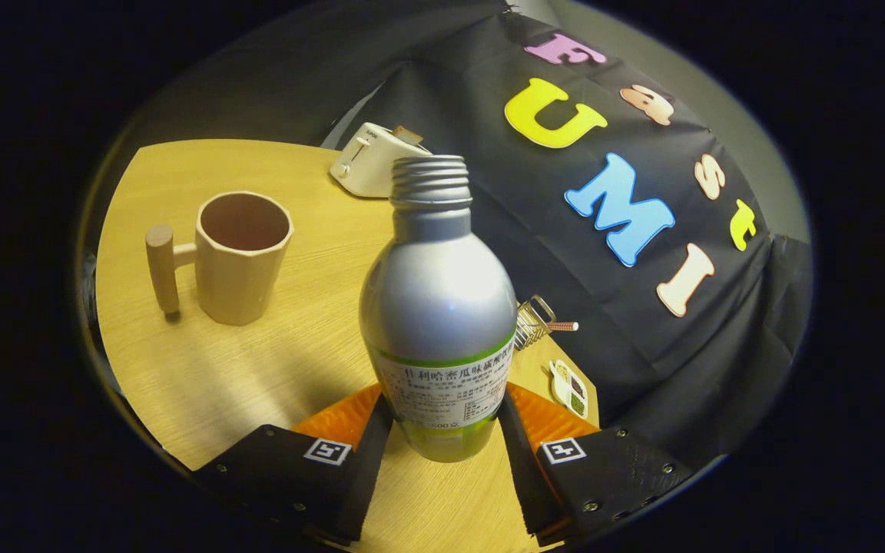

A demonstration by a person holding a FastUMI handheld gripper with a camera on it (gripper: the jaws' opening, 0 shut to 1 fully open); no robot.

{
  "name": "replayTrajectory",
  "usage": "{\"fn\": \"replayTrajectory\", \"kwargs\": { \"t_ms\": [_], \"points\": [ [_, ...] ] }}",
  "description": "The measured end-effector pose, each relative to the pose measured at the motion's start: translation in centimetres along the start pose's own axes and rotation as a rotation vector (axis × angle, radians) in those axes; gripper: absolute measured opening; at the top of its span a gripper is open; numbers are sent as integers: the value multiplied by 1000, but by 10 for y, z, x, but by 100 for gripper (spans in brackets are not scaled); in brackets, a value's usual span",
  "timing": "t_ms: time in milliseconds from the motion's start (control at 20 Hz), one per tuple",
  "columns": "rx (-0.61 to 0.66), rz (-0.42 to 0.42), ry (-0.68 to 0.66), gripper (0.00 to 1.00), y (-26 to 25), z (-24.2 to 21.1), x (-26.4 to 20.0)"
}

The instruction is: Take the bottle from table, then pour the juice into the cup, finally place the bottle on the coaster

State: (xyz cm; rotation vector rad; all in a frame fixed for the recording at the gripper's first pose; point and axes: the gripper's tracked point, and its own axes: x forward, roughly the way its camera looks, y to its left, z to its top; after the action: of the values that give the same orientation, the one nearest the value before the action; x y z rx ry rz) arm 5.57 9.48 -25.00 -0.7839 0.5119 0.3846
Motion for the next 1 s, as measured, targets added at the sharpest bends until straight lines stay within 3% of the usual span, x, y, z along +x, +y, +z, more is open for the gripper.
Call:
{"fn": "replayTrajectory", "kwargs": {
  "t_ms": [1000],
  "points": [
    [-399,9,93,75,16,28,7]
  ]
}}
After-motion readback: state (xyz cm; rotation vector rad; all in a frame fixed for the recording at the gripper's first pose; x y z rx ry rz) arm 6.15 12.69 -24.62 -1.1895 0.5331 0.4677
